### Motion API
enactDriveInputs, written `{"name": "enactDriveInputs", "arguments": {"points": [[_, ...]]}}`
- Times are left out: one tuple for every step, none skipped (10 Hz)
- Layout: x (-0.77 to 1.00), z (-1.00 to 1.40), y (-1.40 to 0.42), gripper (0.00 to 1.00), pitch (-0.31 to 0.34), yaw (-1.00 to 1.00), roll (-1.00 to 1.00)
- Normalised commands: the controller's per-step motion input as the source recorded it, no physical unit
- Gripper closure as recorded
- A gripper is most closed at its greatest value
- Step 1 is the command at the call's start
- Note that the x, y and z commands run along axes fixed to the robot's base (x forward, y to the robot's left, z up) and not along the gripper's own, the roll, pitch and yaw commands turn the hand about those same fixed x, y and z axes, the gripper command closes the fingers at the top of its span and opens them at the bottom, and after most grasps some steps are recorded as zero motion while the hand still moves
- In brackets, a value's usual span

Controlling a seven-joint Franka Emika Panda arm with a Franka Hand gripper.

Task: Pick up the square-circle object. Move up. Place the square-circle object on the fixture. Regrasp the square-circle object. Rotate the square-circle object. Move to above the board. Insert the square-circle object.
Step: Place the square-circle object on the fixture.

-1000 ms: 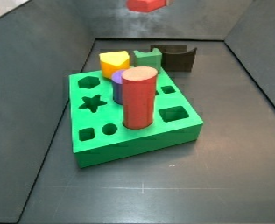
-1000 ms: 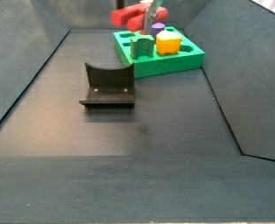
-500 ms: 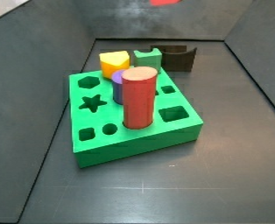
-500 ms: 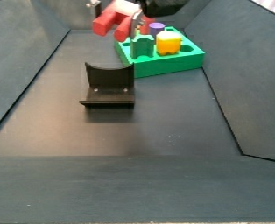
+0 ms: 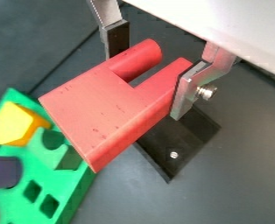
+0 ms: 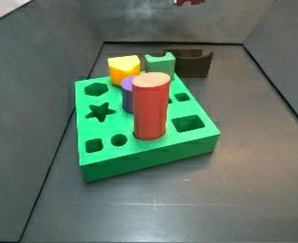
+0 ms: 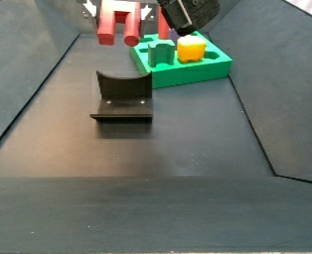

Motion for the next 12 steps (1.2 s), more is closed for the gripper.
{"name": "enactDriveInputs", "arguments": {"points": [[0.07,0.00,0.03,1.00,0.443,-0.06,-0.26],[0.07,0.00,0.04,1.00,0.345,-0.14,-0.19],[0.08,0.01,0.03,1.00,0.280,-0.16,-0.14],[0.08,0.00,0.03,1.00,0.217,-0.16,-0.09],[0.10,-1.00,0.06,1.00,0.104,-0.17,-1.00],[0.11,-1.00,0.07,1.00,0.072,-0.18,-1.00],[0.12,-1.00,0.08,1.00,0.073,-0.19,-1.00],[0.13,-1.00,0.08,1.00,0.071,-0.20,-1.00],[0.13,-1.00,0.09,1.00,0.058,-0.21,-0.99],[0.14,-1.00,0.09,1.00,0.036,-0.19,-0.81],[0.15,-1.00,0.10,1.00,0.017,-0.17,-0.64],[0.16,-1.00,0.10,1.00,0.002,-0.15,-0.46]]}}
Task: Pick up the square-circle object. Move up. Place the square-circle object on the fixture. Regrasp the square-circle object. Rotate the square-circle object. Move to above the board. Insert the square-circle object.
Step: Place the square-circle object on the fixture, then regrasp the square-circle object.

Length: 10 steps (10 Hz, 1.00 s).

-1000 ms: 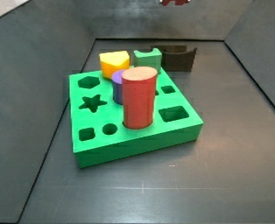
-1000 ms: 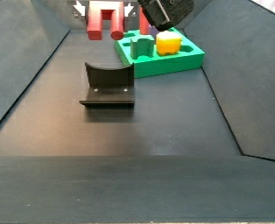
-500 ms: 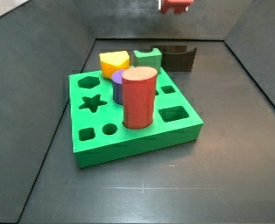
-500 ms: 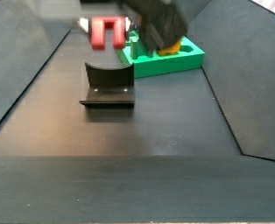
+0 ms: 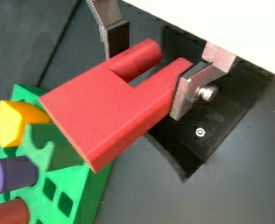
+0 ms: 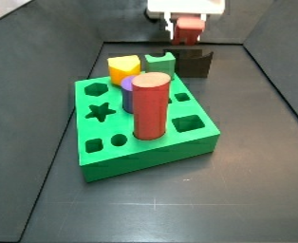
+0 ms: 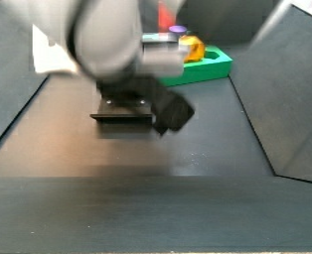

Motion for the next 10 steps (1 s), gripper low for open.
{"name": "enactDriveInputs", "arguments": {"points": [[0.17,-1.00,0.10,1.00,-0.009,-0.12,-0.27],[0.17,-1.00,0.11,1.00,-0.017,-0.10,-0.20],[0.16,-0.88,0.10,1.00,-0.025,-0.08,-0.17],[0.15,-0.76,0.09,1.00,-0.024,-0.08,-0.15],[0.11,-0.53,0.07,1.00,-0.023,-0.06,-0.13],[0.08,-0.46,0.07,1.00,-0.021,-0.03,-0.10],[0.07,-0.46,0.06,1.00,-0.017,-0.03,-0.10],[0.00,-0.17,-0.50,1.00,0.000,0.00,0.00],[0.00,0.00,0.00,0.00,0.000,0.00,0.00],[0.00,1.00,0.00,0.00,0.079,-0.09,0.01]]}}
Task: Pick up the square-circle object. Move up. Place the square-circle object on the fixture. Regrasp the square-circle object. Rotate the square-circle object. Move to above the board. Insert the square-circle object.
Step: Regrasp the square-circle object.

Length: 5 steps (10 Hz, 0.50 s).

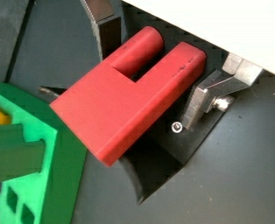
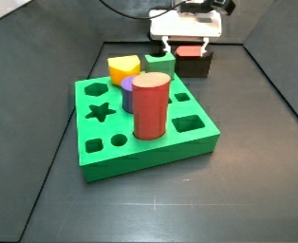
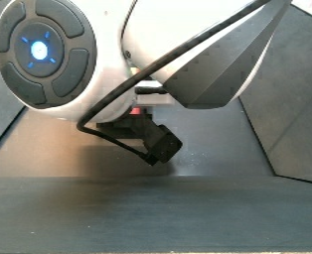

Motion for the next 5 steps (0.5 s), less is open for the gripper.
{"name": "enactDriveInputs", "arguments": {"points": [[-0.01,1.00,0.00,0.00,0.082,-0.08,0.02],[-0.02,1.00,0.00,0.00,0.074,-0.07,0.03],[-0.02,1.00,0.00,0.00,0.050,-0.06,0.05],[-0.03,1.00,0.00,0.00,0.032,-0.06,0.06],[-0.04,0.89,0.00,0.00,0.024,-0.06,0.06]]}}
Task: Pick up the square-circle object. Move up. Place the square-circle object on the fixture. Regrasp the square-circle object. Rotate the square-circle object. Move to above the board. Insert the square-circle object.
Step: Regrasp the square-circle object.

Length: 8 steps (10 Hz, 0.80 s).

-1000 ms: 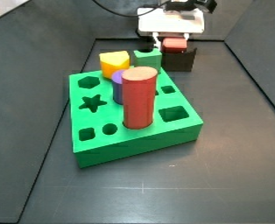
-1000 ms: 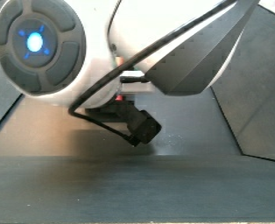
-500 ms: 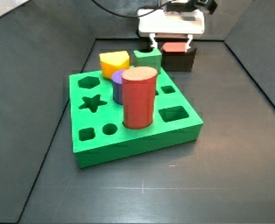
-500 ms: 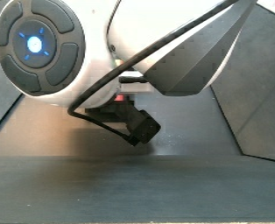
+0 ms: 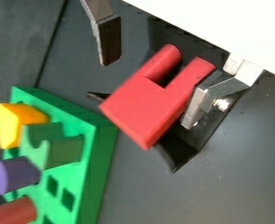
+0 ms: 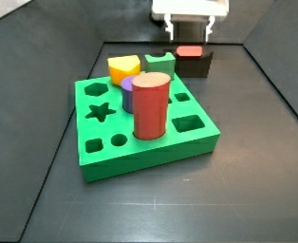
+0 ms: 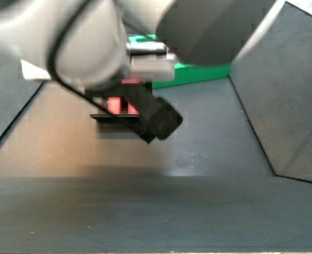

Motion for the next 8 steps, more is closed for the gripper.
{"name": "enactDriveInputs", "arguments": {"points": [[-0.04,0.66,0.00,0.00,0.013,-0.04,0.06],[-0.03,0.47,0.00,0.00,0.004,-0.03,0.06],[-0.03,0.23,0.00,0.00,0.001,-0.02,0.05],[-0.09,1.00,-0.95,0.00,0.054,0.04,1.00],[-0.09,0.98,-1.00,0.00,0.052,0.04,1.00],[-0.12,0.96,-1.00,0.00,0.042,0.03,1.00],[-0.14,0.87,-0.97,0.00,0.032,0.03,1.00],[-0.12,0.67,-0.82,0.00,0.028,0.03,1.00]]}}
